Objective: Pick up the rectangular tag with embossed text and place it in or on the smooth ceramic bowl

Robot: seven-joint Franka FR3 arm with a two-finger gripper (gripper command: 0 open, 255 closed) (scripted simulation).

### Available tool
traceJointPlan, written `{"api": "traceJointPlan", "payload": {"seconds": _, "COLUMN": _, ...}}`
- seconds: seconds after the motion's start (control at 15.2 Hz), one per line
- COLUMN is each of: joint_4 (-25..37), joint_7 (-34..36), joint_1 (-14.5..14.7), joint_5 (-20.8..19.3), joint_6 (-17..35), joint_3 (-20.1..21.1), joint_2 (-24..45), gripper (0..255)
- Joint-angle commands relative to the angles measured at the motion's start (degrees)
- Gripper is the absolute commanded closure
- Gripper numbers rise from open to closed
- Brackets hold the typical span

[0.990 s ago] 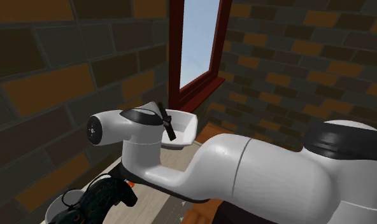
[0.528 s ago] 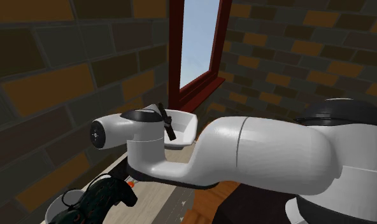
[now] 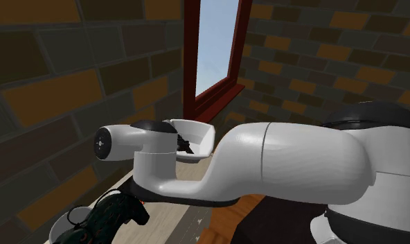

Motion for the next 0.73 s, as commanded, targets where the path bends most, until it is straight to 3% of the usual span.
{"api": "traceJointPlan", "payload": {"seconds": 0.0, "joint_4": 3.7, "joint_7": -0.3, "joint_1": -0.3, "joint_5": 0.5, "joint_6": -3.2, "joint_3": 0.4, "joint_2": -0.5, "gripper": 0}}
{"api": "traceJointPlan", "payload": {"seconds": 0.13, "joint_4": 7.4, "joint_7": -0.7, "joint_1": -0.3, "joint_5": 0.9, "joint_6": -6.7, "joint_3": 0.6, "joint_2": -0.9, "gripper": 0}}
{"api": "traceJointPlan", "payload": {"seconds": 0.66, "joint_4": 7.4, "joint_7": -0.7, "joint_1": -0.3, "joint_5": 0.9, "joint_6": -6.7, "joint_3": 0.6, "joint_2": -0.9, "gripper": 0}}
